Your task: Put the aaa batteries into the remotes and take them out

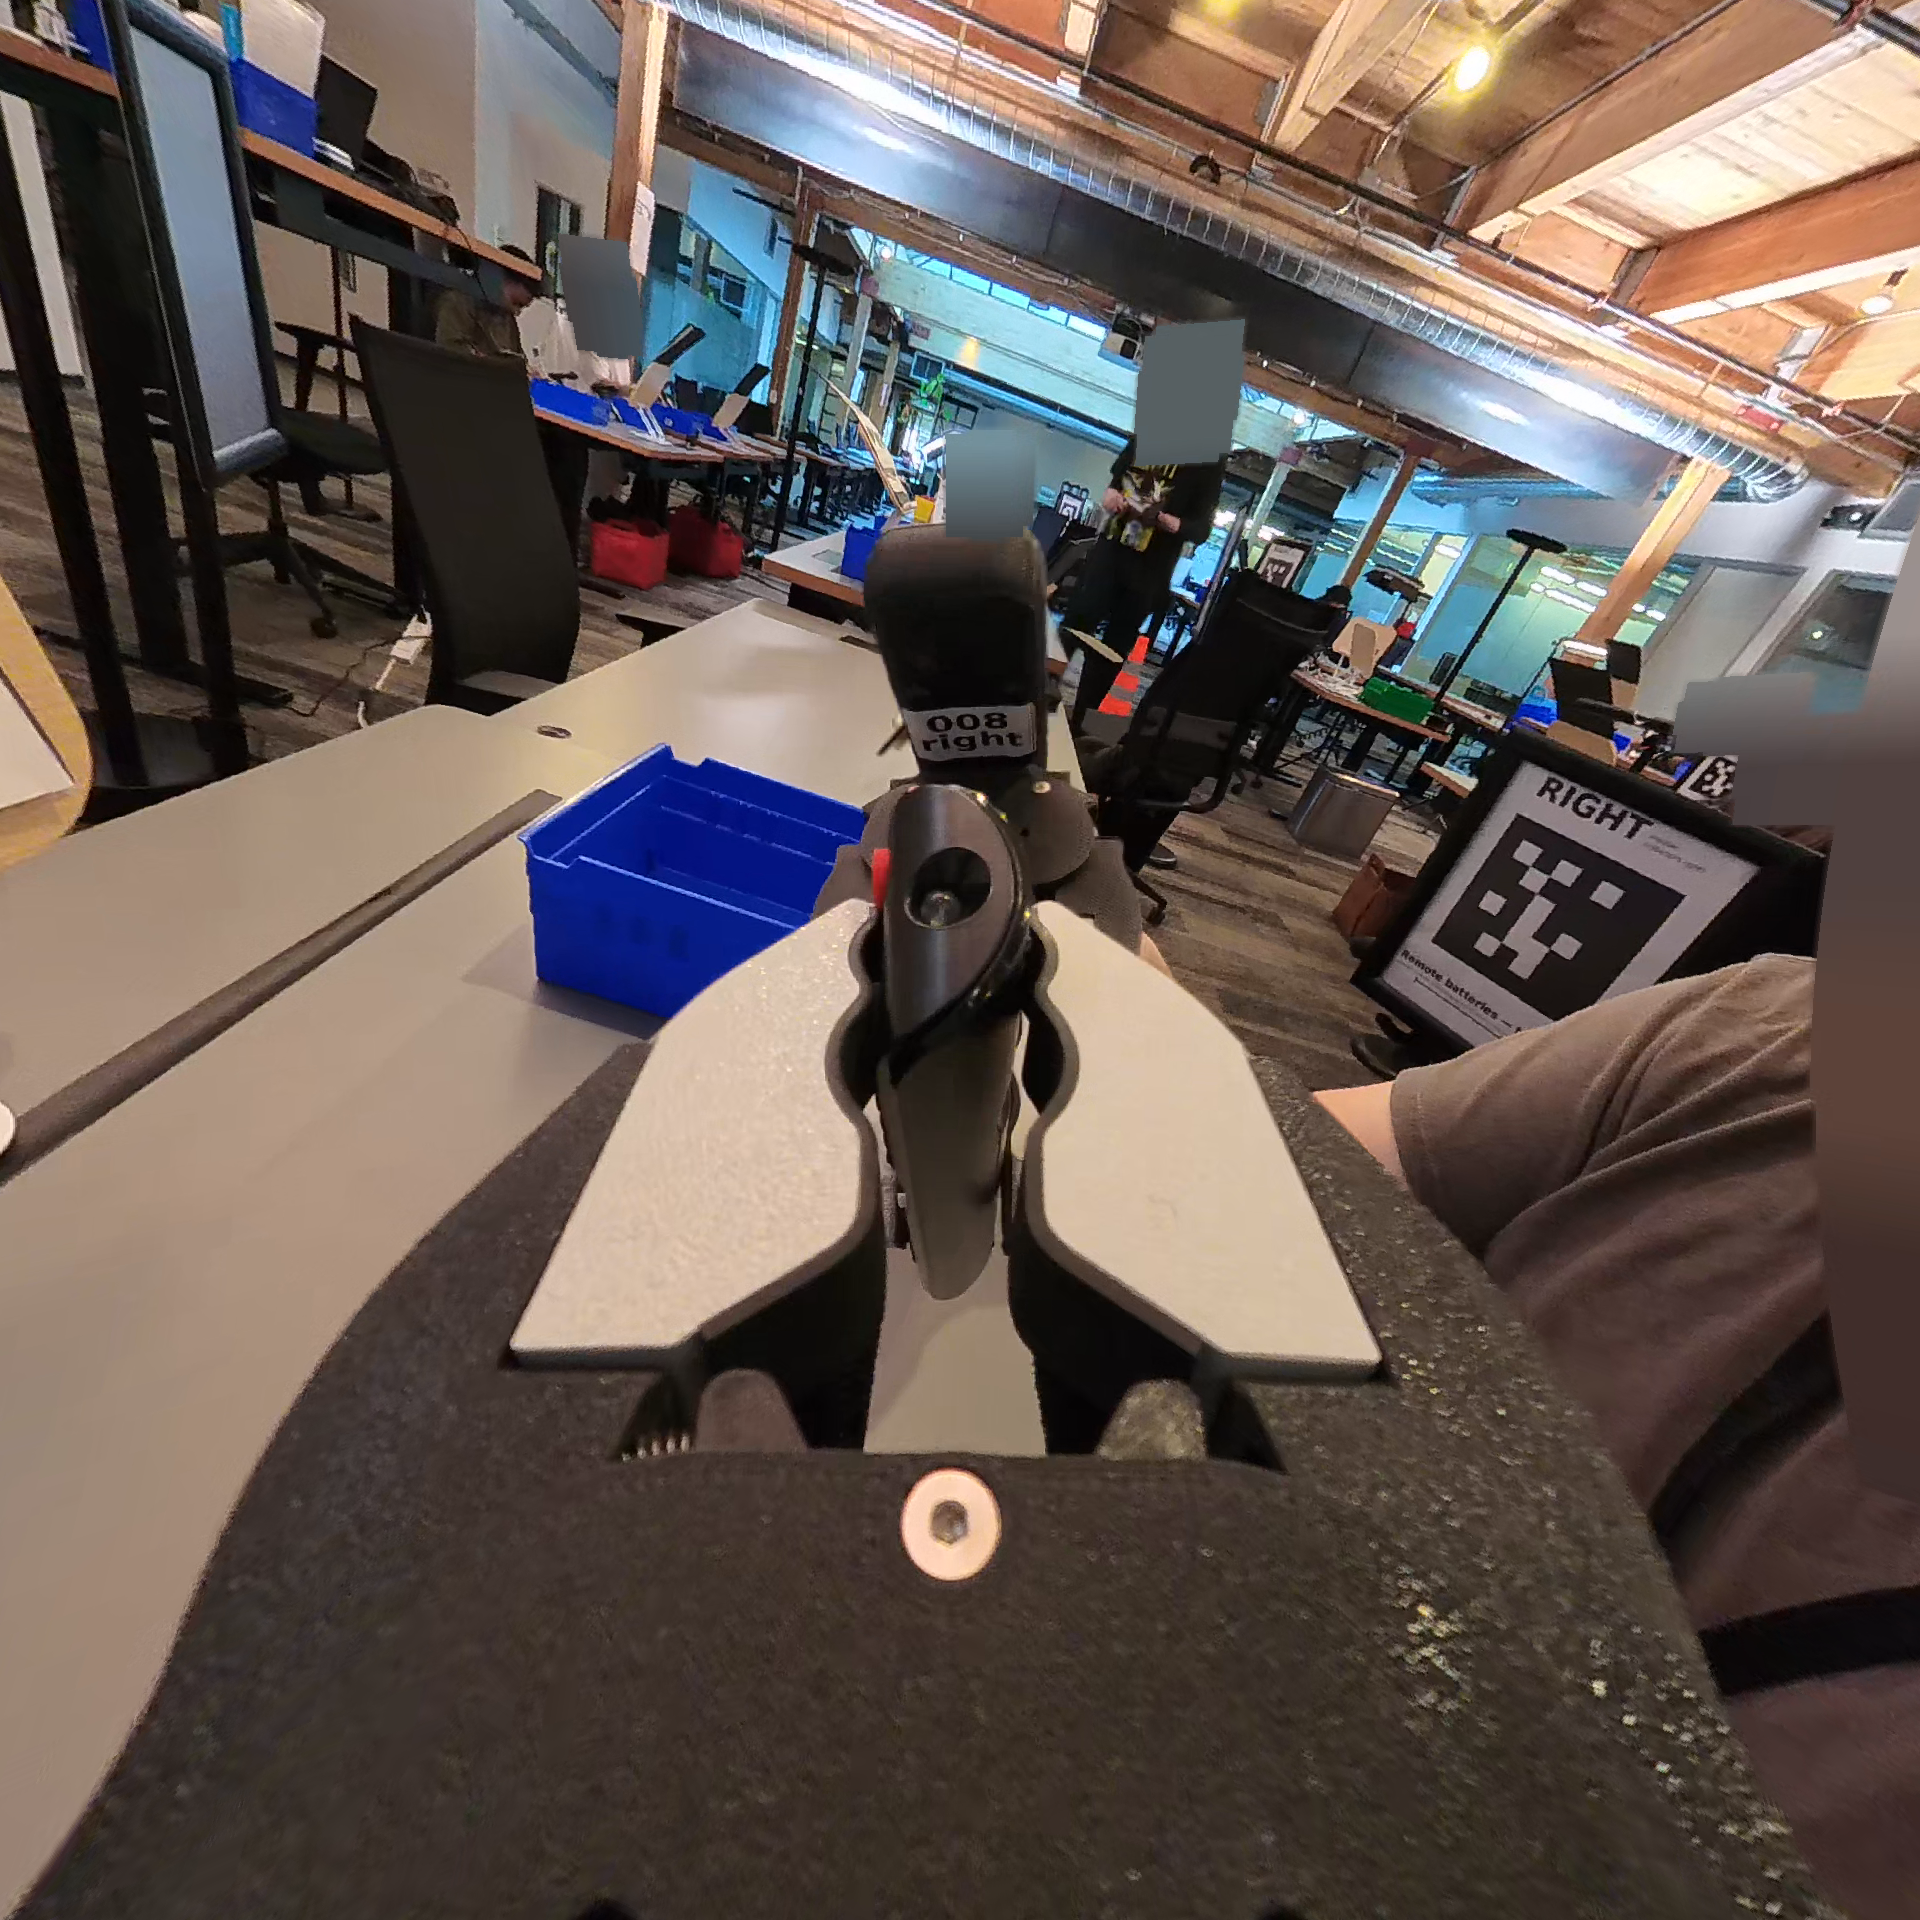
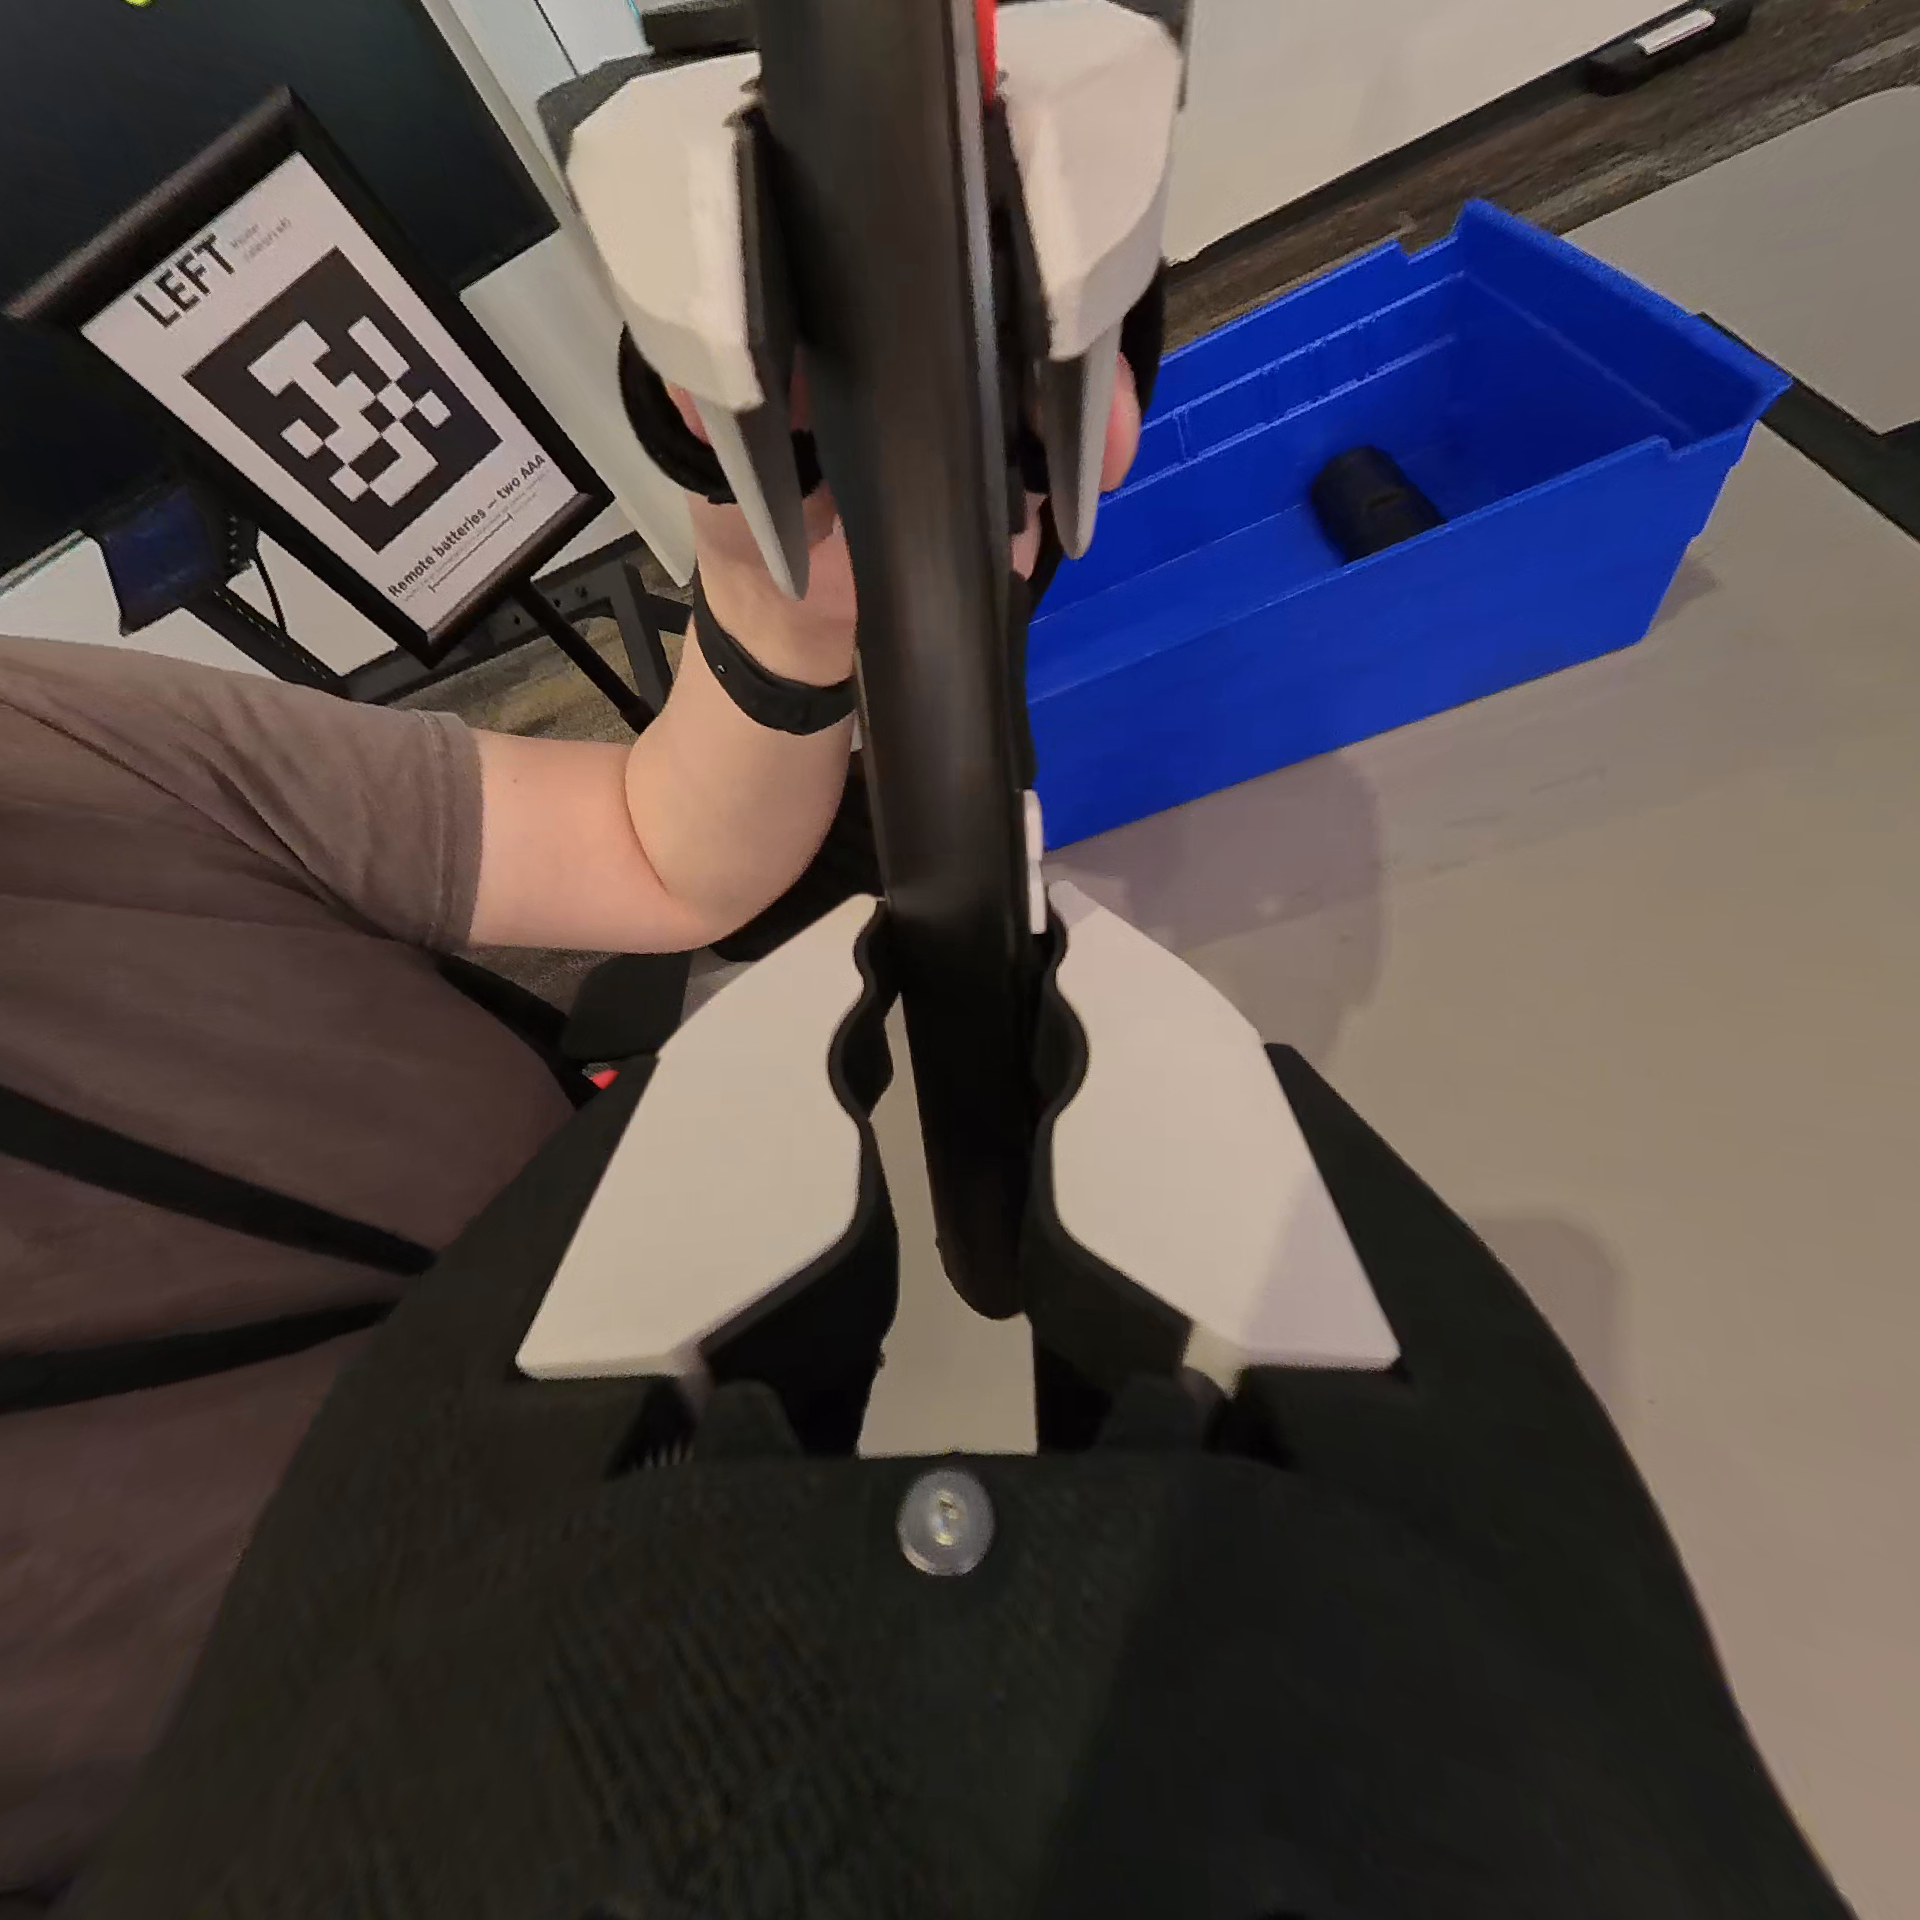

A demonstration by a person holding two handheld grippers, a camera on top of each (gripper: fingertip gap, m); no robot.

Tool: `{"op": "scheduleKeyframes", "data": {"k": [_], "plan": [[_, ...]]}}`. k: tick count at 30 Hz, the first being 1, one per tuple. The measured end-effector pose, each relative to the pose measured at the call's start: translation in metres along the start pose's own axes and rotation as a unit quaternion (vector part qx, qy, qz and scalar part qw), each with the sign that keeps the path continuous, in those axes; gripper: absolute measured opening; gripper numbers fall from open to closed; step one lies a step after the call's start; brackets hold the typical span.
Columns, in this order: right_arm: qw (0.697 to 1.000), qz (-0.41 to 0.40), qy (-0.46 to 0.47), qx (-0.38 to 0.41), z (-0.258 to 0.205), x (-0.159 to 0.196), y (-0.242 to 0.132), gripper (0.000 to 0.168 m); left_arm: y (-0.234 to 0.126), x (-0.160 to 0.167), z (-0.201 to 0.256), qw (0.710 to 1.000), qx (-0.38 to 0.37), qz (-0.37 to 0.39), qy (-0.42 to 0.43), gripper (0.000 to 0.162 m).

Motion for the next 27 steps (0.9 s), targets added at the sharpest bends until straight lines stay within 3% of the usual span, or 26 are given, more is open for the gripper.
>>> {"op": "scheduleKeyframes", "data": {"k": [12,14,15,18,20,23,27], "plan": [[0.999,-0.03,-0.016,0.008,0.006,0.008,0.01,0.029,0.006,0.008,-0.01,1.0,-0.007,-0.021,-0.022,0.023],[1.0,-0.013,0.0,-0.019,0.002,0.003,0.016,0.056,0.009,0.011,-0.011,0.999,-0.016,-0.036,-0.015,0.024],[0.999,0.004,0.016,-0.034,0.0,0.0,0.016,0.062,0.01,0.011,-0.01,0.999,-0.009,-0.035,-0.017,0.024],[0.995,0.069,0.06,-0.039,0.001,-0.011,0.012,0.058,0.008,0.01,-0.008,0.999,-0.011,-0.038,-0.008,0.023],[0.994,0.098,0.053,-0.011,0.004,-0.014,0.007,0.043,0.009,0.011,-0.006,0.999,-0.015,-0.046,0.0,0.023],[0.988,0.145,0.047,0.008,0.003,-0.021,-0.003,0.035,0.011,0.011,-0.005,0.999,-0.018,-0.044,0.004,0.024],[0.987,0.154,0.027,0.04,0.004,-0.022,-0.007,0.025,0.011,0.01,-0.005,0.999,-0.015,-0.035,-0.004,0.023]]}}
Point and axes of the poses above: each gripper's, where its closed fingertips meet, y out along the fingers, x out of its underside, z = x × y across the jaws, the point moved 7 cm from there along -y, back along the fingers, and after that the axes turned 5 degrees about -y, right-handed, at the moved point
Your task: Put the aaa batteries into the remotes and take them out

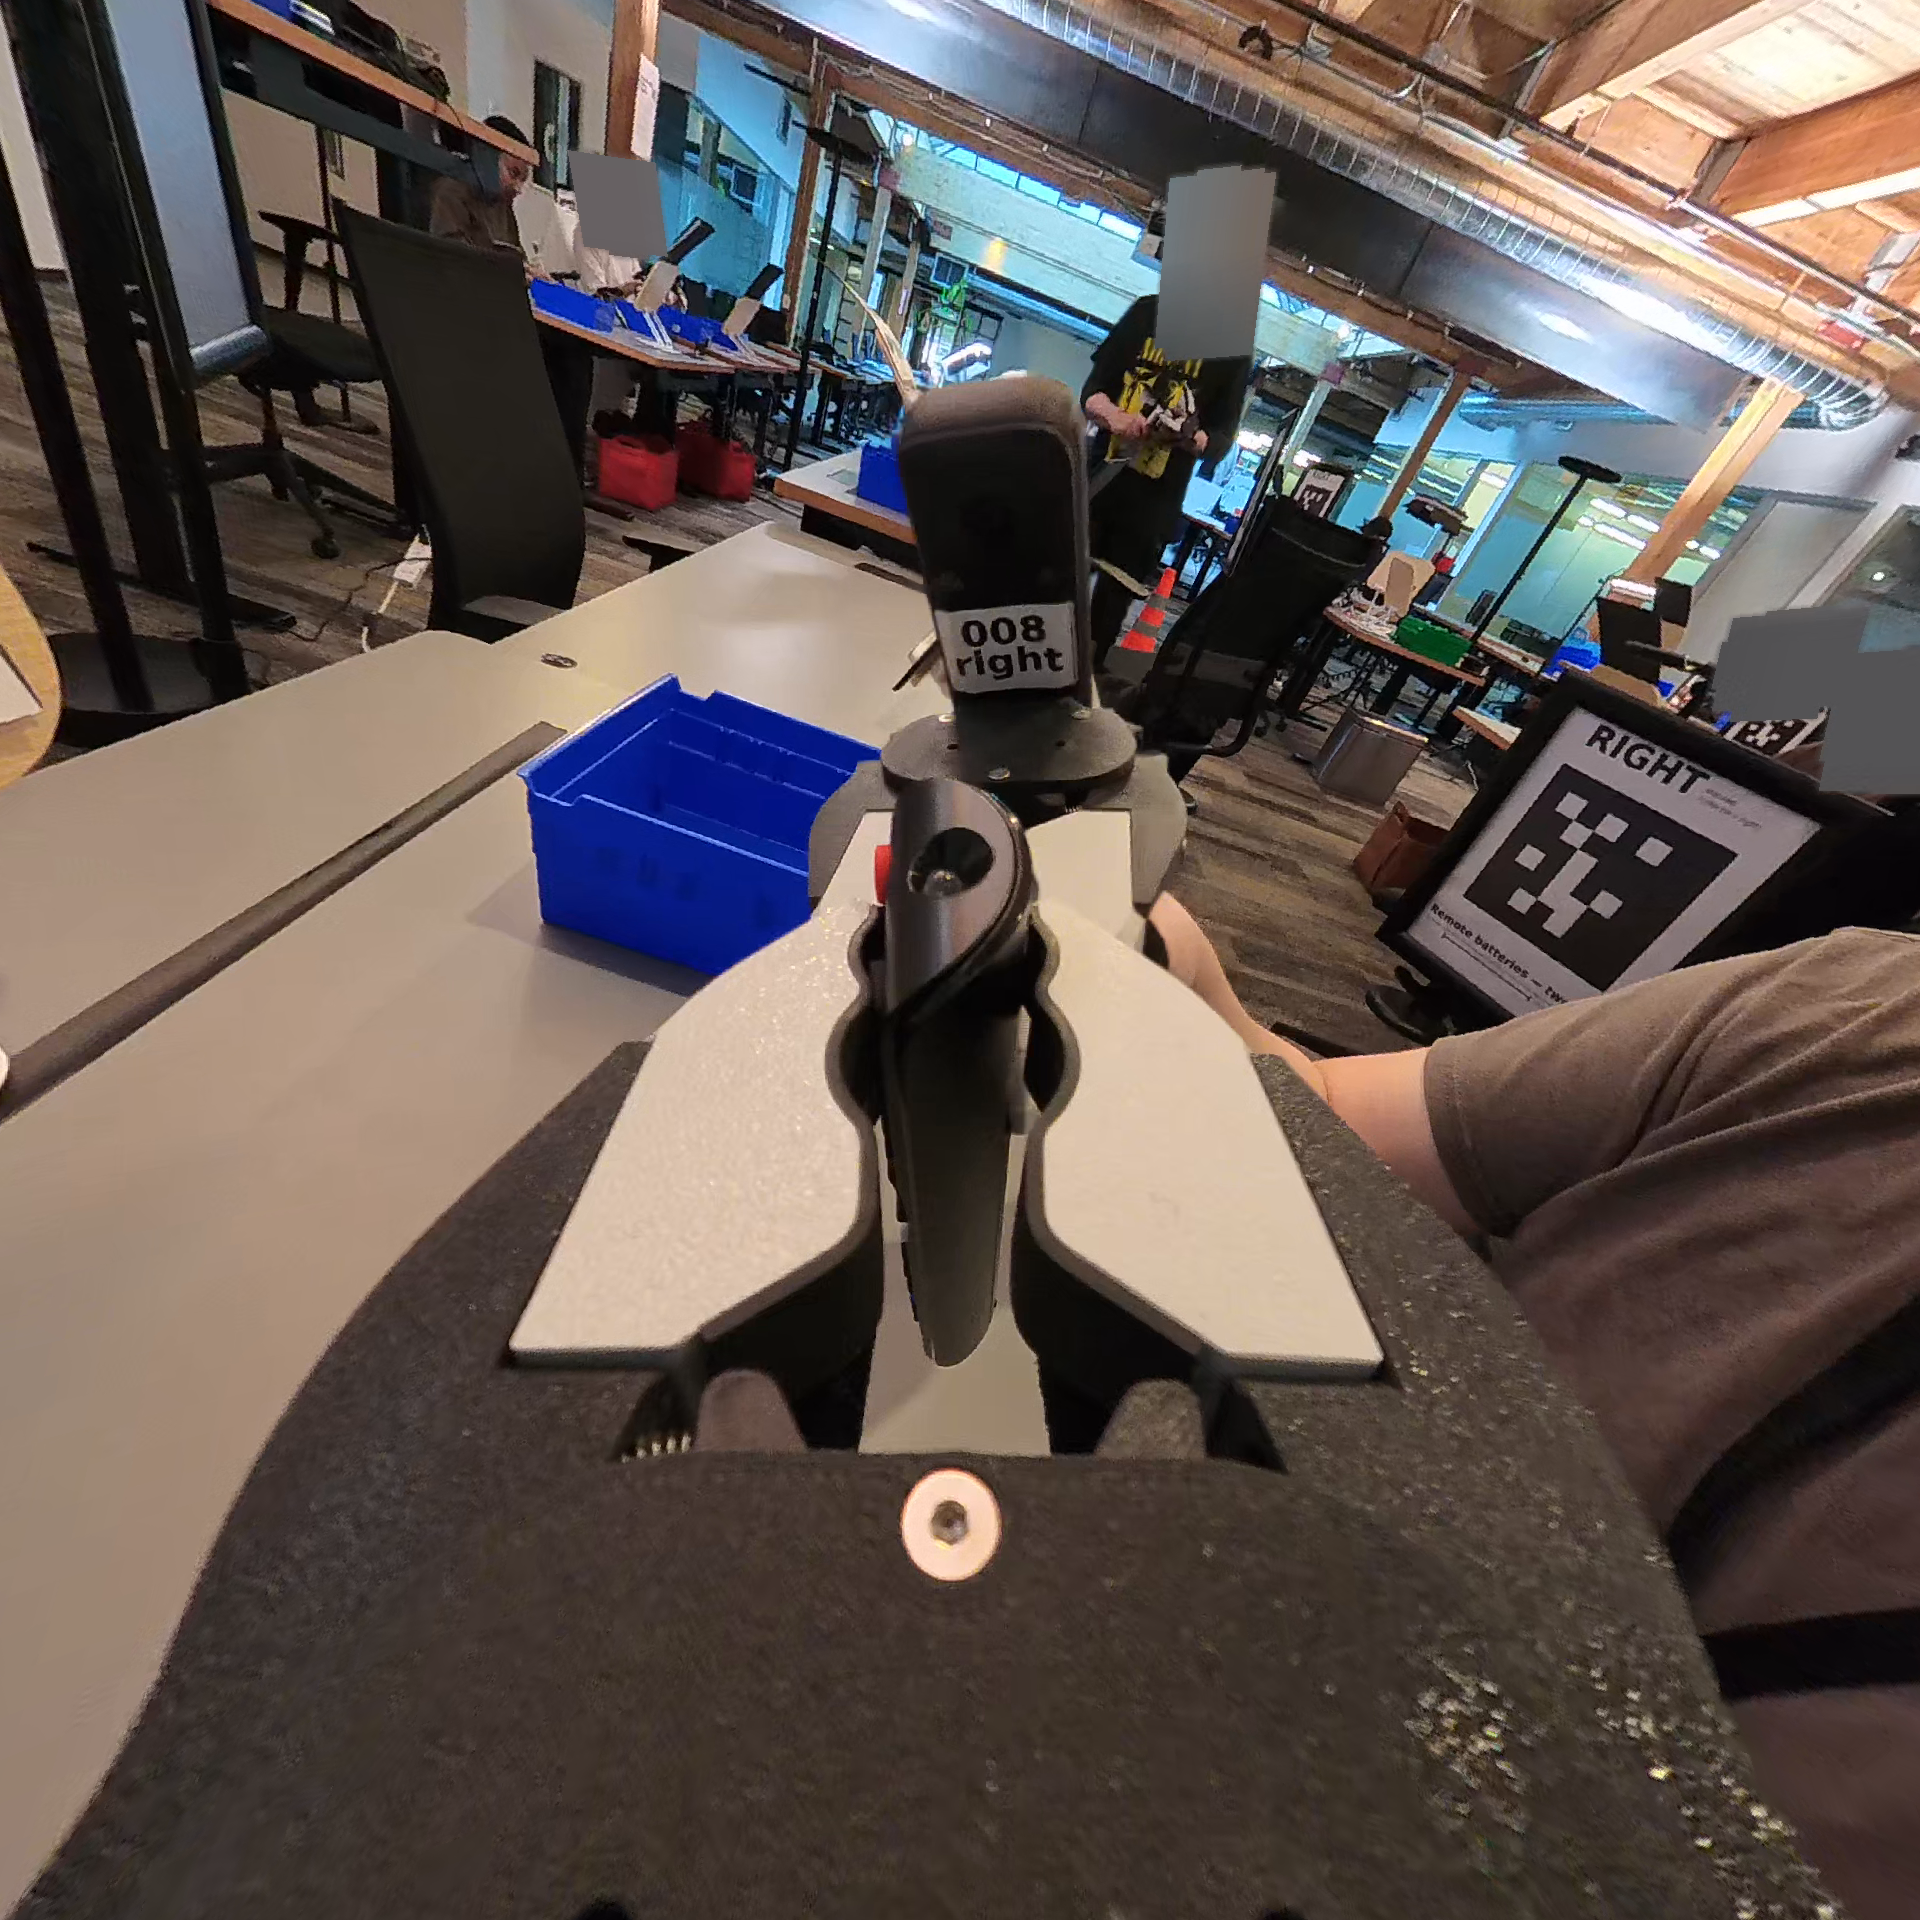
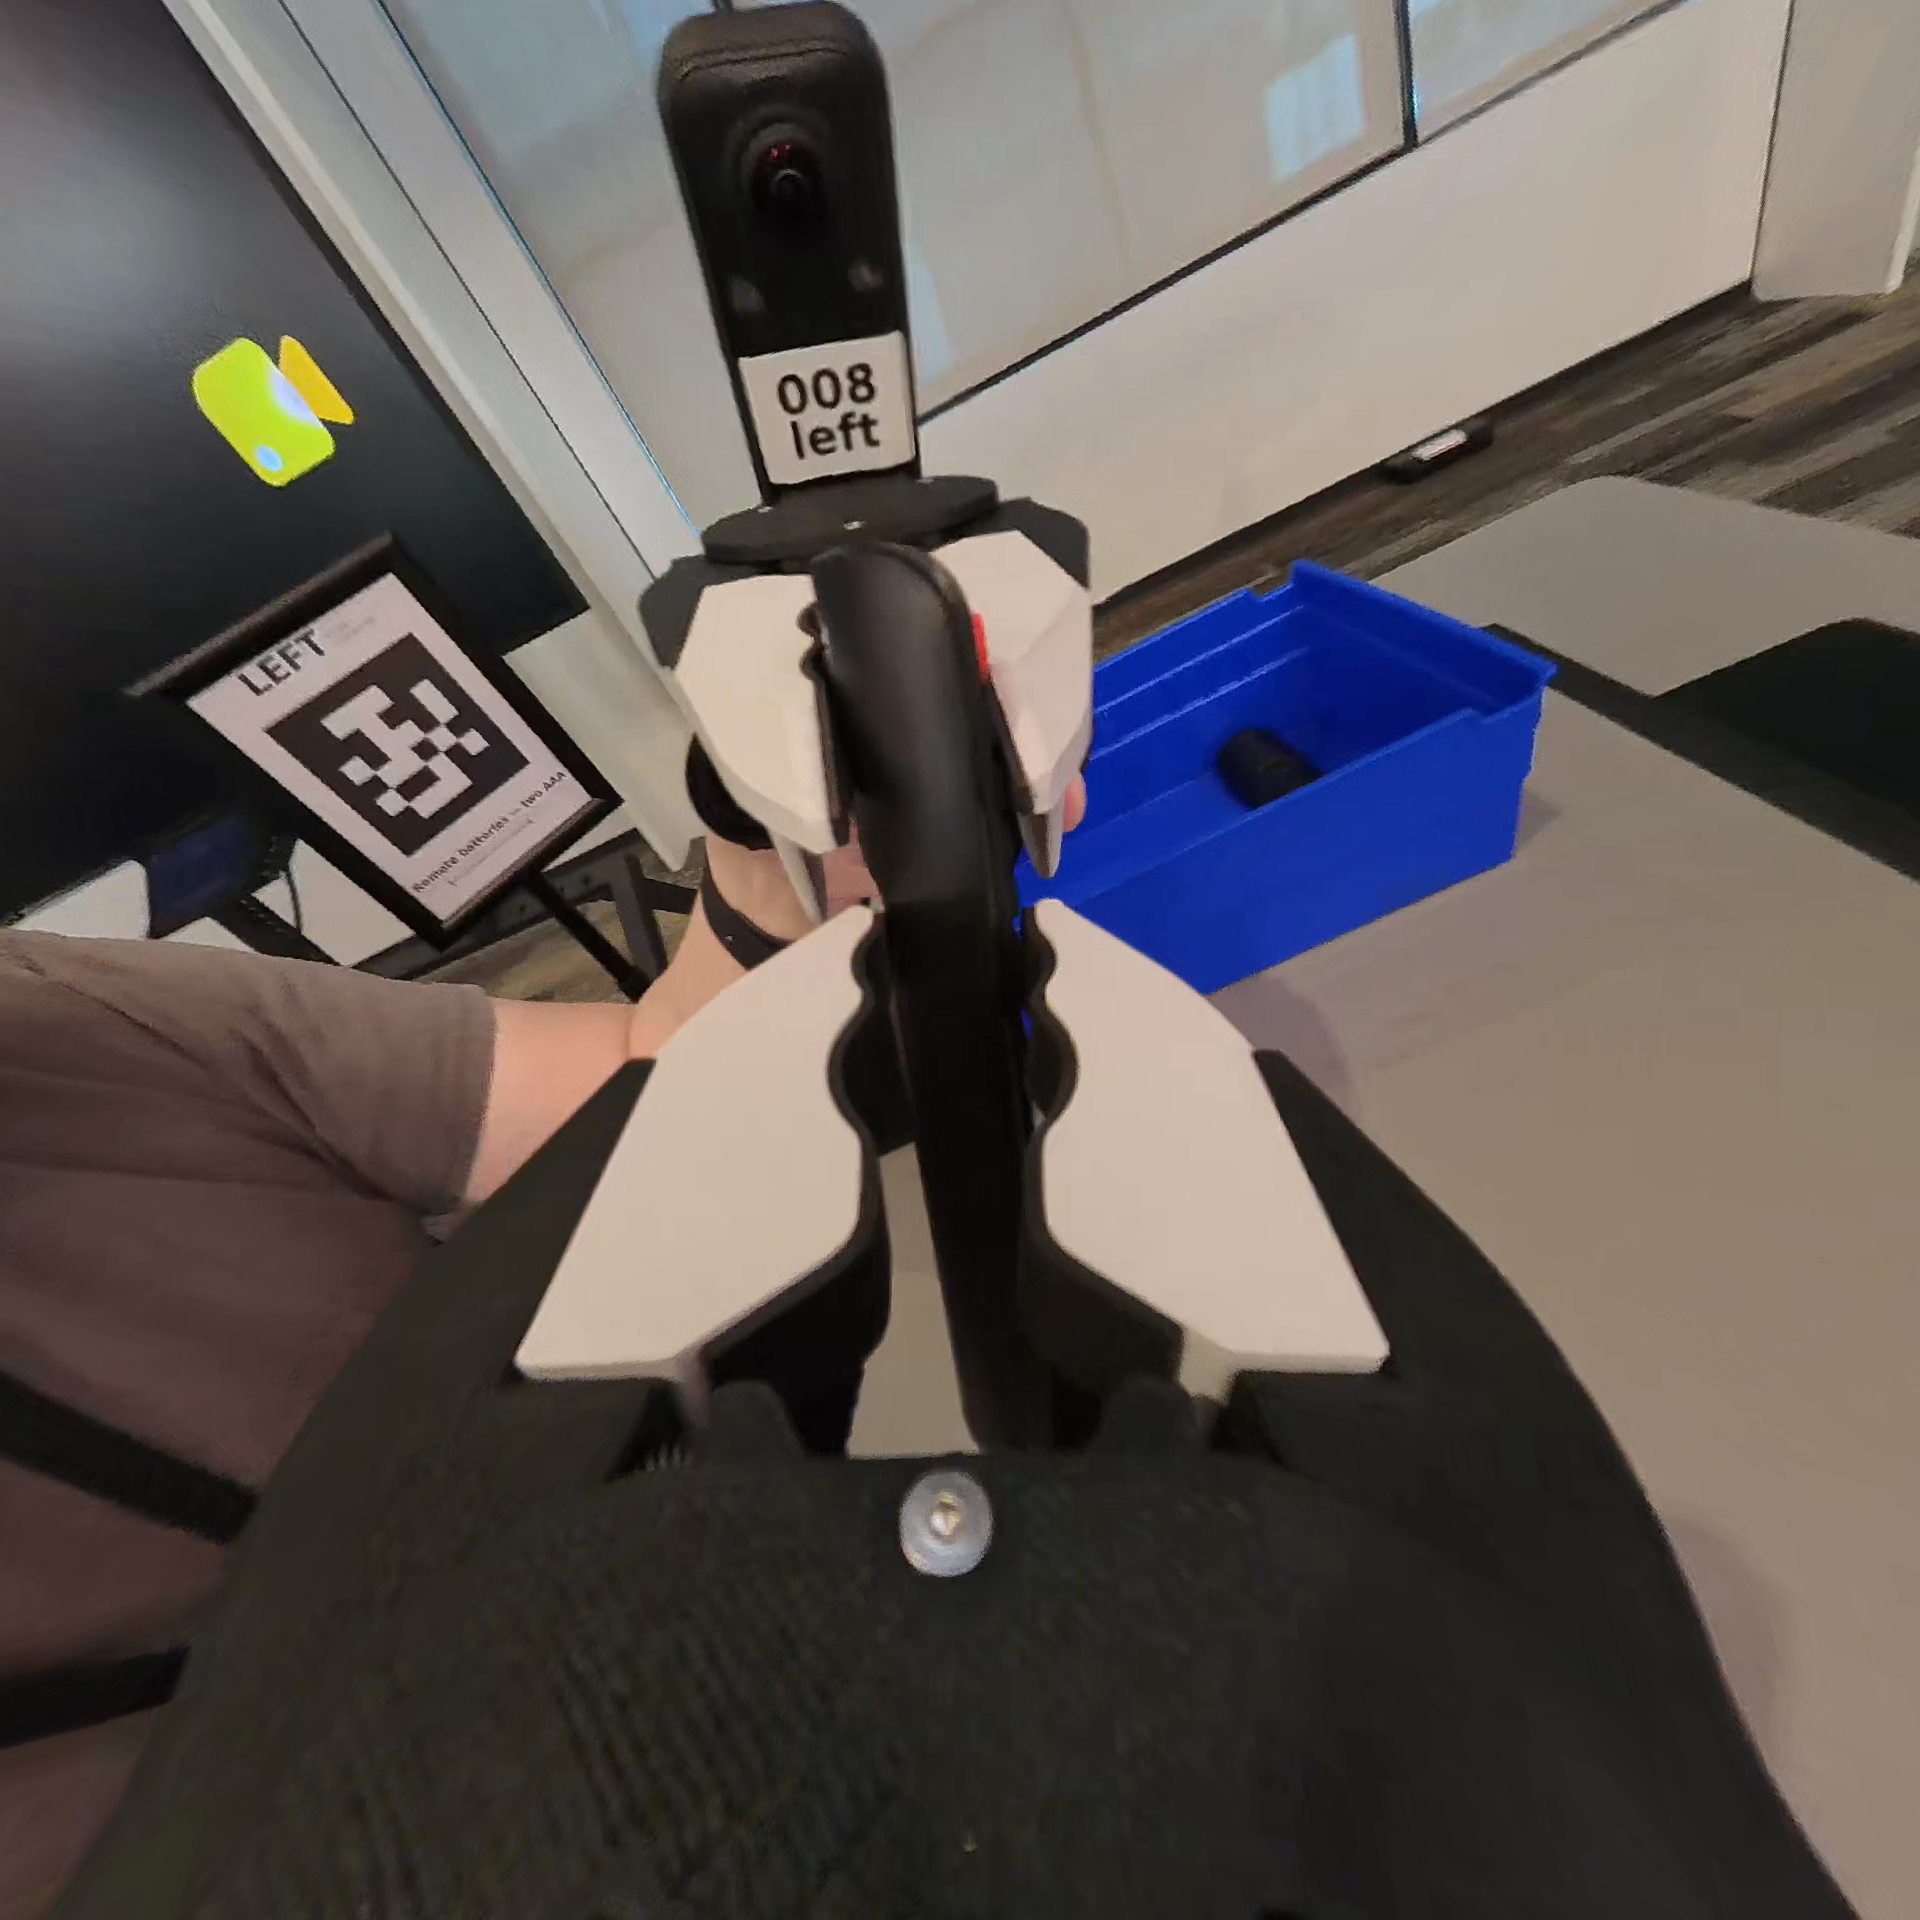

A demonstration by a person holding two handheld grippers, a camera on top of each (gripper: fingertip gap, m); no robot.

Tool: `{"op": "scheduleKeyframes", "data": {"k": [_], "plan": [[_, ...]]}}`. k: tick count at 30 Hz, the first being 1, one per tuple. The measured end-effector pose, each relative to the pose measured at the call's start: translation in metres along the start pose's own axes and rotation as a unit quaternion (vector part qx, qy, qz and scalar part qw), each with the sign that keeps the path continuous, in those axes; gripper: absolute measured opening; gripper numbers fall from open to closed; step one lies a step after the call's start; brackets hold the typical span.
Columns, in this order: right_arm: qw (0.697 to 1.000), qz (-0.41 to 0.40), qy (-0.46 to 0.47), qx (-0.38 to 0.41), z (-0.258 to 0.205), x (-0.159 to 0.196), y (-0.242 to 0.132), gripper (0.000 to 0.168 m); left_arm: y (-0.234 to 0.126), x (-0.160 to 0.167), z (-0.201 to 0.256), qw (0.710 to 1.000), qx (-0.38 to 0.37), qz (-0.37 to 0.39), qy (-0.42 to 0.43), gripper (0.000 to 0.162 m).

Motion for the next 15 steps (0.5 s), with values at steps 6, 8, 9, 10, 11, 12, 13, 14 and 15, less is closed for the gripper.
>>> {"op": "scheduleKeyframes", "data": {"k": [6,8,9,10,11,12,13,14,15], "plan": [[0.997,0.012,-0.056,0.058,0.0,-0.004,0.001,0.028,-0.004,-0.003,-0.004,0.999,-0.022,0.025,-0.016,0.023],[0.993,0.012,-0.084,0.085,-0.003,-0.006,0.0,0.029,-0.005,-0.004,-0.005,0.999,-0.023,0.036,-0.029,0.023],[0.99,0.013,-0.101,0.098,-0.005,-0.008,-0.001,0.03,-0.005,-0.005,-0.005,0.998,-0.022,0.042,-0.038,0.023],[0.986,0.015,-0.119,0.113,-0.007,-0.009,-0.002,0.031,-0.006,-0.005,-0.005,0.997,-0.022,0.051,-0.047,0.023],[0.982,0.018,-0.136,0.129,-0.009,-0.011,-0.003,0.031,-0.006,-0.006,-0.005,0.997,-0.021,0.057,-0.054,0.023],[0.977,0.021,-0.153,0.145,-0.011,-0.013,-0.005,0.031,-0.007,-0.006,-0.006,0.996,-0.019,0.062,-0.061,0.023],[0.972,0.021,-0.168,0.161,-0.013,-0.014,-0.005,0.031,-0.007,-0.006,-0.006,0.995,-0.016,0.065,-0.069,0.023],[0.968,0.018,-0.18,0.175,-0.014,-0.015,-0.005,0.031,-0.007,-0.006,-0.007,0.995,-0.014,0.069,-0.075,0.024],[0.964,0.015,-0.188,0.189,-0.015,-0.015,-0.005,0.03,-0.007,-0.006,-0.008,0.994,-0.014,0.075,-0.083,0.024]]}}
Point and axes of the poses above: each gripper's, where its closed fingertips meet, y out along the fingers, x out of its underside, z = x × y across the jaws, the point moved 7 cm from there along -y, back along the fingers, and after that the axes turned 5 degrees about -y, right-handed, at the moved point
